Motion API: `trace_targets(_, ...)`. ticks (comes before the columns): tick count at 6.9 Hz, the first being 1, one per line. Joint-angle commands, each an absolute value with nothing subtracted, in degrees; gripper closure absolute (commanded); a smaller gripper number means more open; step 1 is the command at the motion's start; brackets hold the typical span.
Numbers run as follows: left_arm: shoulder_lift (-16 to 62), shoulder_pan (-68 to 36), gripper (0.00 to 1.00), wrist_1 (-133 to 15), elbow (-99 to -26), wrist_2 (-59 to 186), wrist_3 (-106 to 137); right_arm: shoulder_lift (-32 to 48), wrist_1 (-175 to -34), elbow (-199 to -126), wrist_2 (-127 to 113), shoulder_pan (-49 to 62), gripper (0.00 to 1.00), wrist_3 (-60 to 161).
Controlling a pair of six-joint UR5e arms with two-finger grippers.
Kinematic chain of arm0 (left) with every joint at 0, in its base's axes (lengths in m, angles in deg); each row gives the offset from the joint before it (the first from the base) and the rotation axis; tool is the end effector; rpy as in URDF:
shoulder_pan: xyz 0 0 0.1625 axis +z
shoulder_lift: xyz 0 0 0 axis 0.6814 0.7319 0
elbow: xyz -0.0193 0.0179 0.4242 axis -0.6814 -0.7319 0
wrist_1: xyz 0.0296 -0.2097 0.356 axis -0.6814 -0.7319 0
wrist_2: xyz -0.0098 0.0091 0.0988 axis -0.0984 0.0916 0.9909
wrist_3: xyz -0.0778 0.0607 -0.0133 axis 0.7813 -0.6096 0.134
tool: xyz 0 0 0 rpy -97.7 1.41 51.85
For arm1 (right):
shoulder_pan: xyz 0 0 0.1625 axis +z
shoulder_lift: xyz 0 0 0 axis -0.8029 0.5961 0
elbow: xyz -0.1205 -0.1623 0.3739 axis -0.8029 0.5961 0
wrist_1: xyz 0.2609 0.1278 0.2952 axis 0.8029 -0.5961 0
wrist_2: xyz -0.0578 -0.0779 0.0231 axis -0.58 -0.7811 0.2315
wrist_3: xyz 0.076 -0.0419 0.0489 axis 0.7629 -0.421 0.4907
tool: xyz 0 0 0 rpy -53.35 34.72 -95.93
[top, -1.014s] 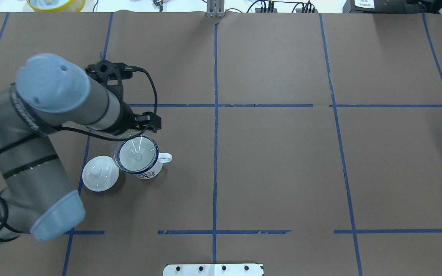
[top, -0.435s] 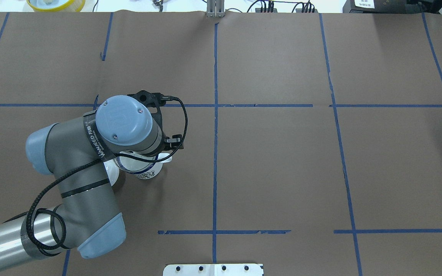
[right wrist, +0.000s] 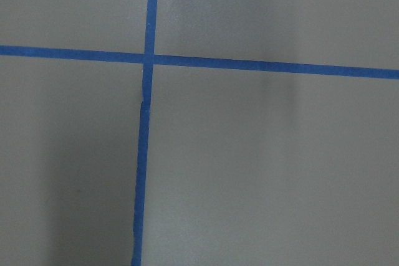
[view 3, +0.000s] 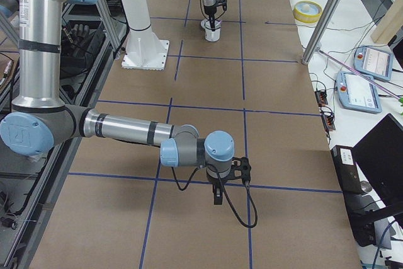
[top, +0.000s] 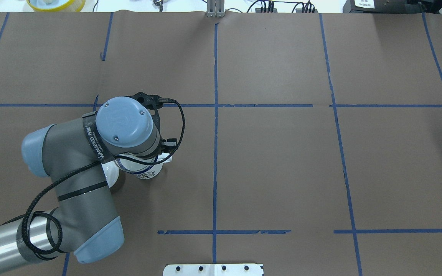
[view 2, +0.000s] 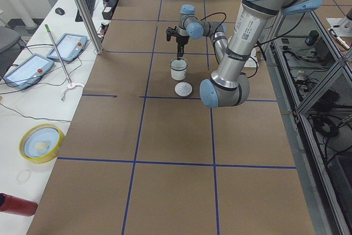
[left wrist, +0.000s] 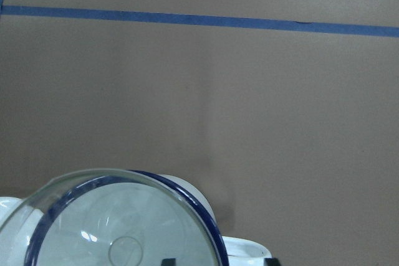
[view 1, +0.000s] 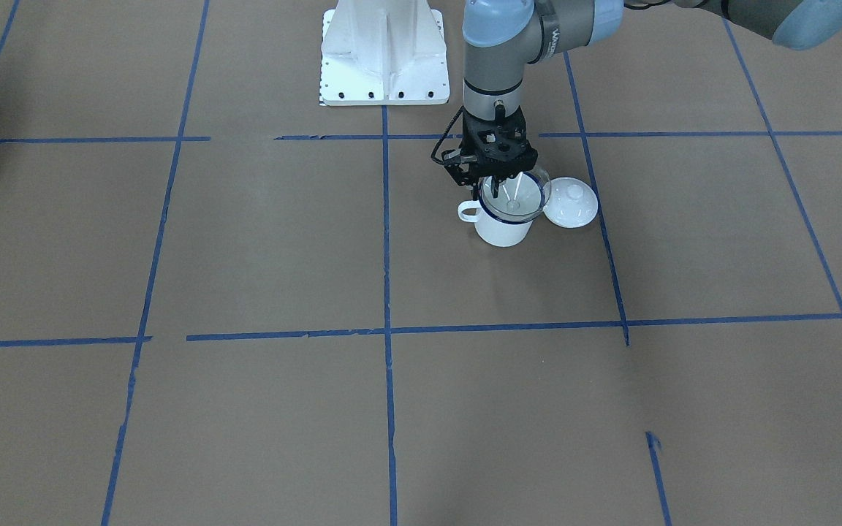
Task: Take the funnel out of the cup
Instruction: 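Grasp the funnel with the left gripper and lift it out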
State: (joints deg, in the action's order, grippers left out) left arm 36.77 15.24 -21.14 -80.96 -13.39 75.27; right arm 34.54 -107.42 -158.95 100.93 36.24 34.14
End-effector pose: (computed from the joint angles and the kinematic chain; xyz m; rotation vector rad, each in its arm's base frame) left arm 0.4859 -0.3894 0.2153 0.1329 0.7189 -0.1510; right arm 0.0649 -0.4485 0.6998 0.0556 -0.7195 -0.0225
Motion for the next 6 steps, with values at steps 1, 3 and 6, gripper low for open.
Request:
trace_targets(1, 36.77, 15.18, 1.00, -19.61, -82.13, -13.30, 75.11, 34.55, -107.42, -158.95, 100.93, 36.24, 0.00, 34.13)
trace_targets(3, 37.03, 13.96, 1.00, -16.56, -89.11, -13.38, 74.85, 34.55, -107.42, -158.95, 100.93, 36.24, 0.00, 34.13)
trace_targets(6, 37.47, 4.57, 1.00, -15.72, -96.02, -13.04, 82.34, 34.55, -107.42, -158.95, 100.93, 36.24, 0.00, 34.13)
